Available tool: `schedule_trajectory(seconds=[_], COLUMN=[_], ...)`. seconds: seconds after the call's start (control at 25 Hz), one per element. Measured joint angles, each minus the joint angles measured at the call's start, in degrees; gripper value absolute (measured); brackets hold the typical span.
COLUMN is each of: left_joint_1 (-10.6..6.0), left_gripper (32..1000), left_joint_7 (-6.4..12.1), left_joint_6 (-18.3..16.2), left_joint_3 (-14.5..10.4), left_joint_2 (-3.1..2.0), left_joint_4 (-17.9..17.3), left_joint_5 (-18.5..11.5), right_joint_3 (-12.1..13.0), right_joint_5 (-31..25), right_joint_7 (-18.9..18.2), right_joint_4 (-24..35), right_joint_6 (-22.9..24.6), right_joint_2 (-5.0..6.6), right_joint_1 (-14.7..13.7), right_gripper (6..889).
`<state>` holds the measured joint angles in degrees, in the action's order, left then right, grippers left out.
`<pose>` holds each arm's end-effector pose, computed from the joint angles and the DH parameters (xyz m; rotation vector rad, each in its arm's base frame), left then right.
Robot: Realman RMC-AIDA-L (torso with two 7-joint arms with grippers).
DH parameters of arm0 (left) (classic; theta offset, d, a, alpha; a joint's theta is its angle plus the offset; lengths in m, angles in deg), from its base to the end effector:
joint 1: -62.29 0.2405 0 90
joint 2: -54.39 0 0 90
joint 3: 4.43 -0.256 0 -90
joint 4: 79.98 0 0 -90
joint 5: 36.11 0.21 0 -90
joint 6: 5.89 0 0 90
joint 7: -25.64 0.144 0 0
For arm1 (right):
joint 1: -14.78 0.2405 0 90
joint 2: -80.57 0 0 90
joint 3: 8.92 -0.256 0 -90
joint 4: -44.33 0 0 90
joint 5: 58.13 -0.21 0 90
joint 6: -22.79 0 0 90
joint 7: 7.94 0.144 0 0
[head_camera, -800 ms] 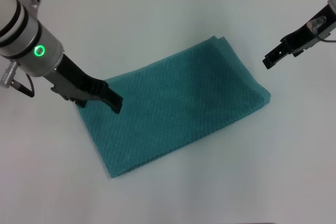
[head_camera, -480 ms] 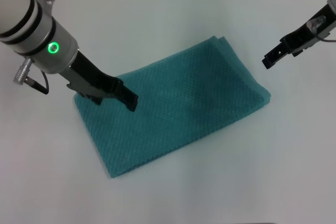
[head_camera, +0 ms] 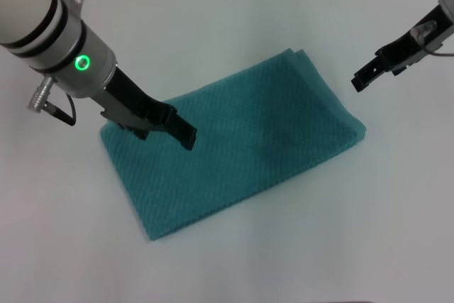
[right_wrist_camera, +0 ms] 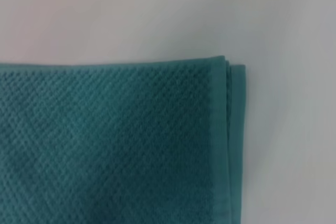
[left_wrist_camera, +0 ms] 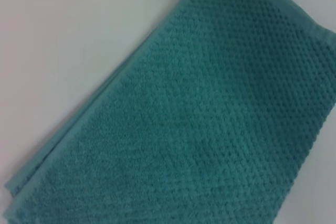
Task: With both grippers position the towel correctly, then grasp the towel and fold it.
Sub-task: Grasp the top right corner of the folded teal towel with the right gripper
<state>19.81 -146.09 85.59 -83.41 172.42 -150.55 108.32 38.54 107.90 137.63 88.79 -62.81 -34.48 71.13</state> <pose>-0.1511 0.3671 -0.0102 -2.3984 -1.4364 0.4067 0.2060 0.4254 0.0348 -2.3541 1.3211 -0.4880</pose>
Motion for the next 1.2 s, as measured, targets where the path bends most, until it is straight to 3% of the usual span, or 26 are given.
schedule_trajectory(seconds=[0.28, 0.8, 0.96, 1.2], left_joint_1=[-0.42, -0.61, -0.67, -0.68], left_gripper=[904, 902, 901, 900], left_joint_7=[0.06, 0.09, 0.09, 0.09], left_joint_6=[-0.65, -1.70, -1.91, -2.02], left_joint_3=[-0.20, -1.61, -1.61, -1.61], left_joint_2=[0.00, -0.01, -0.02, -0.05], left_joint_4=[0.55, 0.79, 0.86, 0.89], left_joint_5=[-0.95, -1.31, -1.35, -1.35], right_joint_3=[0.01, -0.06, -0.23, -0.36], right_joint_5=[0.00, -0.52, -0.60, -0.84], right_joint_7=[-0.51, -1.30, -1.95, -1.99], right_joint_4=[-9.01, -17.79, -18.94, -20.69], right_joint_6=[9.29, 22.06, 25.07, 27.68], right_joint_2=[-0.02, -1.37, -2.63, -2.96], right_joint_1=[0.22, -0.46, -1.31, -1.77], right_gripper=[849, 848, 848, 847])
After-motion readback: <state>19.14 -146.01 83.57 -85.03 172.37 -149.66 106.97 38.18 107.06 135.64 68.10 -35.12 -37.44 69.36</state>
